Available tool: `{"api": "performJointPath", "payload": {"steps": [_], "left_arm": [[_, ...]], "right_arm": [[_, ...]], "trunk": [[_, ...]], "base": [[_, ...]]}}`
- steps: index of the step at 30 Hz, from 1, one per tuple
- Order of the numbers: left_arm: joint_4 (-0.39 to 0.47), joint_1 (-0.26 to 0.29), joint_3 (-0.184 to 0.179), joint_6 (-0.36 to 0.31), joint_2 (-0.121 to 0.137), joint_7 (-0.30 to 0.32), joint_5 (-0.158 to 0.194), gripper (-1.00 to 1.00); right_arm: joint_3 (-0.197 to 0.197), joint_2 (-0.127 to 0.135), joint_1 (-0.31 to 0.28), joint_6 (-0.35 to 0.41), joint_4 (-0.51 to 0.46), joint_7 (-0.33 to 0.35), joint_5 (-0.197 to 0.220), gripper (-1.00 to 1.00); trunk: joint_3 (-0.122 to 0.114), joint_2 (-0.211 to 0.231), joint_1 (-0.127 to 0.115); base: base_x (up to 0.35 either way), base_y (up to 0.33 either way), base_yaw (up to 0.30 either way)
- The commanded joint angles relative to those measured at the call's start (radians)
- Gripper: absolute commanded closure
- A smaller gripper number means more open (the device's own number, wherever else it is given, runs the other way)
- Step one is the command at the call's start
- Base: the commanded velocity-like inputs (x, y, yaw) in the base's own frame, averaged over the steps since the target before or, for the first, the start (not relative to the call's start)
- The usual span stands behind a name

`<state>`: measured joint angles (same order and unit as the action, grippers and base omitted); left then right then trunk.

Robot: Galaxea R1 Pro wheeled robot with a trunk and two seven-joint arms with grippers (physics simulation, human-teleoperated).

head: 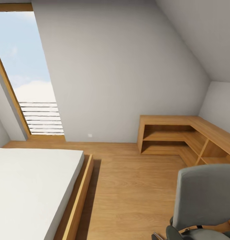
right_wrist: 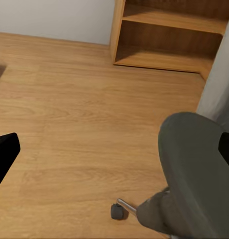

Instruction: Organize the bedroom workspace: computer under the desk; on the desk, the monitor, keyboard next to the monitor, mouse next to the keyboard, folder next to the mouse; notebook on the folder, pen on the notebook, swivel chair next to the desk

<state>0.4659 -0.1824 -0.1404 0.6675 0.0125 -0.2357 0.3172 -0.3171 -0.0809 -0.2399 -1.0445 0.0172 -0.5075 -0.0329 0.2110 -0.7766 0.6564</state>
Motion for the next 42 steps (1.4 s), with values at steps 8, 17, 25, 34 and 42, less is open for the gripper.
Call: {"api": "performJointPath", "payload": {"steps": [8,17,25,34,42], "left_arm": [[0.007,0.000,-0.009,0.005,-0.004,-0.008,0.003,-1.00],[0.050,0.000,-0.015,0.003,-0.034,-0.011,0.002,-1.00],[0.060,0.000,-0.016,-0.004,-0.044,-0.013,0.003,-1.00],[0.068,0.000,-0.015,-0.007,-0.058,-0.017,0.003,-1.00],[0.067,0.000,-0.016,-0.009,-0.065,-0.025,0.006,-1.00]], "right_arm": [[-0.005,0.000,-0.001,0.000,0.001,-0.013,-0.002,-1.00],[-0.005,0.000,-0.002,0.000,0.001,-0.013,-0.001,-1.00],[-0.005,0.000,-0.001,0.000,0.001,-0.012,-0.001,-1.00],[-0.005,0.000,-0.001,0.001,0.001,-0.012,-0.001,-1.00],[-0.004,0.012,-0.001,0.001,0.001,-0.010,-0.001,-1.00]], "trunk": [[0.001,-0.001,0.000],[0.001,-0.001,0.000],[0.017,-0.036,0.020],[0.045,-0.099,0.054],[0.070,-0.155,0.085]], "base": [[0.026,0.000,0.000],[0.004,0.000,0.000],[0.000,0.000,0.000],[0.000,0.000,0.000],[-0.206,0.000,0.000]]}}
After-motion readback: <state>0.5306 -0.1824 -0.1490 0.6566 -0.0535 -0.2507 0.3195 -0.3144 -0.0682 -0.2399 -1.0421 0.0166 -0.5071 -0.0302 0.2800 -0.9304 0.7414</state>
